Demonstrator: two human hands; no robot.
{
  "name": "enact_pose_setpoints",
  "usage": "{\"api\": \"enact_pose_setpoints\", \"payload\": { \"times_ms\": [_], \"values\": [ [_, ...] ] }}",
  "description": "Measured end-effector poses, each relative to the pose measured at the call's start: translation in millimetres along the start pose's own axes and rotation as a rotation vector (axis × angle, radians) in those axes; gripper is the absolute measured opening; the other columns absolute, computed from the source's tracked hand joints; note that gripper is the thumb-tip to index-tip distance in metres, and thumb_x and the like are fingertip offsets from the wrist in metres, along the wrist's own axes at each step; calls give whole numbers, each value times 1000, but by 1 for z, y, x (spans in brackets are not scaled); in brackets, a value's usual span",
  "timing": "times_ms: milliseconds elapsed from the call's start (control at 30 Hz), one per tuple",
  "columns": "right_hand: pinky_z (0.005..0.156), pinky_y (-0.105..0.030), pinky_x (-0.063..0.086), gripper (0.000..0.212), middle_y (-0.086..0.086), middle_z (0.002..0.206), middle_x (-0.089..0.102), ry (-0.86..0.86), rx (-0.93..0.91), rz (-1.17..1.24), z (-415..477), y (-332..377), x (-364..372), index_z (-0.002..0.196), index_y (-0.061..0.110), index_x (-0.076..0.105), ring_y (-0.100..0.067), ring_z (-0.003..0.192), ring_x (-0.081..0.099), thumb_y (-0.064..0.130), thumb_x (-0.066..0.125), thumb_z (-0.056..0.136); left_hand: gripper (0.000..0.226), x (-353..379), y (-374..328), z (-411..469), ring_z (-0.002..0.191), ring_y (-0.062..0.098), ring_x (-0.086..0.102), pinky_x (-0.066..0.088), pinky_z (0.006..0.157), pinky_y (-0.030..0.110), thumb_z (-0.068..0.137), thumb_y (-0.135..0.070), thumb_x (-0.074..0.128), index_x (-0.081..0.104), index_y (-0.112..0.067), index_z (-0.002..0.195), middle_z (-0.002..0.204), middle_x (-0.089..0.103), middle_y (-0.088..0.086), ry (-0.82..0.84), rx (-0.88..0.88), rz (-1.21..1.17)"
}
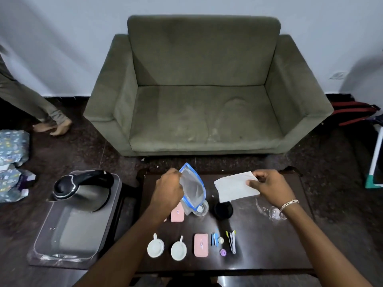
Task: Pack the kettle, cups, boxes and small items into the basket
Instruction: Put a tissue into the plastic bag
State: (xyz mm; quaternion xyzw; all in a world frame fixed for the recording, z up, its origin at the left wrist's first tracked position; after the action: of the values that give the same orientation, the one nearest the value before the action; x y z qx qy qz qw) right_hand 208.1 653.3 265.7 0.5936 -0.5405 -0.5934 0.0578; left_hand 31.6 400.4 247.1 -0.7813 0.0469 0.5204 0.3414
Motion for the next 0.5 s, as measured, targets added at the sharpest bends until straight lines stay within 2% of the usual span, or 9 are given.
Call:
{"api": "enact_pose_setpoints", "payload": {
  "times_ms": [100, 200, 267, 333, 433, 500],
  "values": [
    [59, -27, 39, 15, -5, 59, 59, 2, 97, -60, 10, -54, 36, 72, 8, 71, -6, 63, 45, 15, 77, 84, 29, 14, 10, 2, 100, 33, 68, 54, 86, 45, 84, 1, 54, 73, -8, 105, 115, 66, 6, -13, -3, -22],
    [48, -20, 29, 40, 4, 50, 33, -13, 155, -156, 22, -98, 74, 52, 11, 47, -10, 53, 30, 11, 74, 82, 32, 29, 19, 0, 97, 32, 69, 55, 85, 46, 82, -6, 50, 73, -8, 105, 113, 68, 5, -28, -4, -51],
    [48, -27, 26, 45, 0, 51, 28, 1, 165, -240, 31, -120, 98, 52, 13, 36, -15, 53, 29, 10, 70, 82, 34, 39, 25, 0, 97, 32, 69, 56, 85, 47, 81, -9, 49, 73, -8, 105, 113, 68, 5, -36, 4, -65],
    [54, -35, 30, 40, -6, 52, 34, 27, 206, -281, 38, -142, 120, 54, 12, 39, -23, 55, 37, 9, 68, 82, 32, 50, 32, 0, 100, 31, 69, 55, 85, 45, 83, -1, 55, 73, -10, 109, 116, 68, 3, -41, 2, -54],
    [59, -33, 43, 23, -23, 65, 59, 71, 293, -295, 44, -165, 144, 62, 5, 55, -37, 67, 60, 8, 65, 83, 37, 59, 39, -2, 105, 28, 69, 56, 87, 44, 85, 2, 58, 73, -11, 116, 122, 67, 0, -43, 6, -51],
    [60, -30, 41, 15, -24, 71, 63, 78, 319, -289, 47, -173, 155, 68, 5, 62, -38, 74, 64, 6, 61, 83, 39, 63, 42, -2, 110, 26, 68, 55, 92, 45, 87, 1, 58, 72, -11, 121, 128, 66, -1, -43, 9, -60]
  ]
}}
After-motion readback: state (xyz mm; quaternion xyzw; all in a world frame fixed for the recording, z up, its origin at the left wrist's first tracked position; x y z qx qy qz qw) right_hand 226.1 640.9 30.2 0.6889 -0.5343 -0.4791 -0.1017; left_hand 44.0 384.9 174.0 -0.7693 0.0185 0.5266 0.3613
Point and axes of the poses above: each hand's wrist, its own z-axis towards the middle knuckle, its own x-axis out of the palm, y = z × x, the point moved 8 cm from there along z, towards the middle knuckle
